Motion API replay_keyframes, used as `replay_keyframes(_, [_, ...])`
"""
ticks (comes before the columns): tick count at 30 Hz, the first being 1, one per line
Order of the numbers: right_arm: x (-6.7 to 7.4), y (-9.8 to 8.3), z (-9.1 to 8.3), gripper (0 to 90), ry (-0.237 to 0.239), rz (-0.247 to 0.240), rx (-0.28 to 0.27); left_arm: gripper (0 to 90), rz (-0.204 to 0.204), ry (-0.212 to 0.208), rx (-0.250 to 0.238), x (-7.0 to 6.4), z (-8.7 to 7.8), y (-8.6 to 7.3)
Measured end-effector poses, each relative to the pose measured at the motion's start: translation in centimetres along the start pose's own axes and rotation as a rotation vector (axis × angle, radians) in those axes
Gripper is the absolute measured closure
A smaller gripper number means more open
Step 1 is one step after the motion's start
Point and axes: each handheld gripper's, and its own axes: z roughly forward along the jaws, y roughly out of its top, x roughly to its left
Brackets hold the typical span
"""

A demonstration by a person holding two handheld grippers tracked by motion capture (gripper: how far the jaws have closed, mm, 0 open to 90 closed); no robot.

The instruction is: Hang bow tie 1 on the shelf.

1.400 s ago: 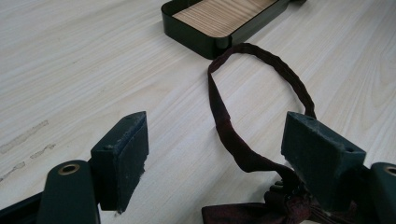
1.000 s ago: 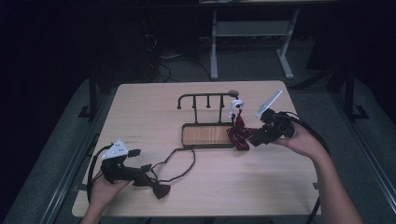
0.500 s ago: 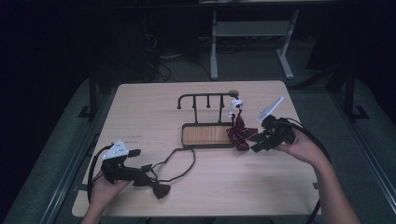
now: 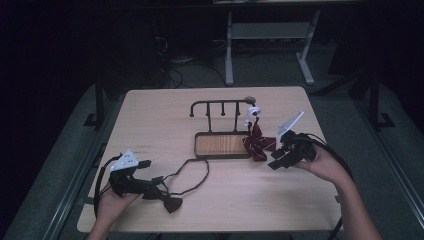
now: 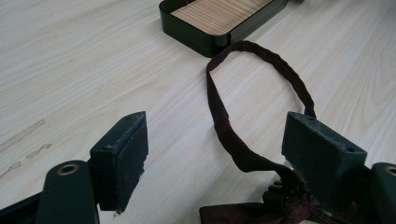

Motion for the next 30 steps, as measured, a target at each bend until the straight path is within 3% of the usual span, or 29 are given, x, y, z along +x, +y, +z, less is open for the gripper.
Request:
replay_keyframes(14, [1.1,-1.0,0.5,49.6,-0.006,-0.021,-0.016,22.6,0.006,-0.009,0.021,-0.1,0.4,0.0])
replay_keyframes(24, [1.8,-1.9,1.1,48.6,-0.017,-0.021,-0.018,23.5,0.045,-0.005,0.065,-0.6,0.9,0.5])
replay_keyframes(30, [2.4,-2.7,1.6,47.7,-0.028,-0.025,-0.023,26.3,0.056,-0.025,0.081,-0.7,1.2,1.2])
